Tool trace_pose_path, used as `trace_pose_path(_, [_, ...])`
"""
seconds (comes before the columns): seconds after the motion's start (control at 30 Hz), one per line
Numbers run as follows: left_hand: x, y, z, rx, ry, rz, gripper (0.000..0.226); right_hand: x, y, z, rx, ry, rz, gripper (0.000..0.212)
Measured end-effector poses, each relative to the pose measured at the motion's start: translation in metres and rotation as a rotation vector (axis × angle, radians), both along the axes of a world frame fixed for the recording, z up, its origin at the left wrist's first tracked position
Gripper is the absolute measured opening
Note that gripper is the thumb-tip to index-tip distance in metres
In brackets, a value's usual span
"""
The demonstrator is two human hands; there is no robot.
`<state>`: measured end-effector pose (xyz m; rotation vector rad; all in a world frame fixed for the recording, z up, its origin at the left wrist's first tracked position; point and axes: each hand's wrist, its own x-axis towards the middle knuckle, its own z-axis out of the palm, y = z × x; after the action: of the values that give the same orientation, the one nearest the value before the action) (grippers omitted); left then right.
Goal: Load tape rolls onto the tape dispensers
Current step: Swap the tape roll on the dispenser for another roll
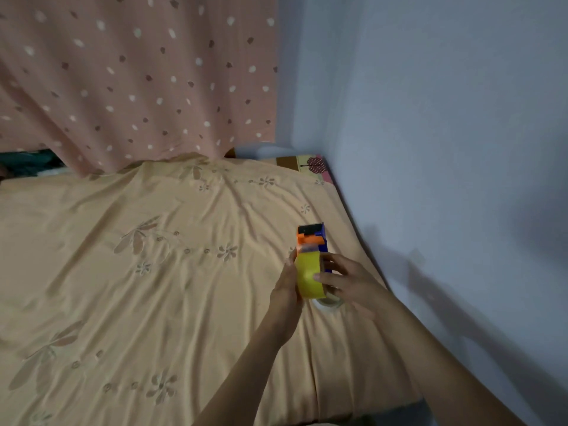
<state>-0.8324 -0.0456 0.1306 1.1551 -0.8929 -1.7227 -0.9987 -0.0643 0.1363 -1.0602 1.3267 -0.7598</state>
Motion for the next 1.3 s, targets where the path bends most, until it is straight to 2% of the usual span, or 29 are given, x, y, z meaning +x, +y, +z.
trace_pose_path(0.07, [0.0, 0.002, -0.004, -0.051, -0.068, -0.054, 0.068, 0.004, 0.0, 0.006, -0.029, 0.136, 0.026, 0.064])
trace_pose_path(0.2, [0.0, -0.003, -0.01, -0.096, -0.02, -0.017, 0.043, 0.012, -0.003, 0.012, -0.042, 0.275, 0.18, 0.052])
trace_pose_path(0.27, [0.001, -0.007, -0.008, -0.104, 0.008, -0.035, 0.044, 0.014, -0.004, 0.014, -0.036, 0.328, 0.207, 0.052])
trace_pose_path(0.37, [0.007, -0.013, -0.005, -0.134, 0.015, -0.064, 0.054, 0.013, -0.011, 0.019, 0.04, 0.274, 0.098, 0.055])
trace_pose_path(0.47, [0.012, -0.018, -0.01, -0.081, -0.023, 0.027, 0.049, 0.014, -0.018, 0.027, -0.024, 0.399, 0.188, 0.043])
trace_pose_path(0.53, [0.011, -0.017, -0.011, -0.031, 0.022, 0.085, 0.041, 0.017, -0.02, 0.029, -0.157, 0.513, 0.062, 0.032])
trace_pose_path(0.6, [0.014, -0.017, -0.014, 0.002, 0.092, 0.095, 0.037, 0.019, -0.02, 0.032, -0.267, 0.579, -0.184, 0.024])
trace_pose_path(0.63, [0.016, -0.016, -0.015, 0.013, 0.12, 0.095, 0.034, 0.02, -0.019, 0.034, -0.286, 0.586, -0.265, 0.026])
trace_pose_path(0.7, [0.022, -0.015, -0.016, 0.043, 0.162, 0.099, 0.034, 0.023, -0.017, 0.031, -0.171, 0.554, -0.224, 0.043])
trace_pose_path(0.73, [0.023, -0.016, -0.019, 0.056, 0.171, 0.101, 0.036, 0.028, -0.016, 0.029, -0.105, 0.519, -0.137, 0.042])
trace_pose_path(0.8, [0.025, -0.016, -0.024, 0.075, 0.177, 0.1, 0.037, 0.04, -0.012, 0.018, -0.035, 0.503, -0.002, 0.024])
trace_pose_path(0.87, [0.028, -0.016, -0.029, 0.084, 0.163, 0.094, 0.038, 0.053, -0.01, 0.011, -0.026, 0.497, -0.033, 0.016])
trace_pose_path(1.13, [0.067, -0.002, -0.031, 0.152, 0.166, 0.112, 0.043, 0.095, -0.01, 0.002, 0.022, 0.589, -0.051, 0.011])
trace_pose_path(1.3, [0.094, 0.021, -0.035, 0.214, 0.14, 0.305, 0.043, 0.135, -0.005, -0.012, 0.002, 0.573, 0.049, 0.014])
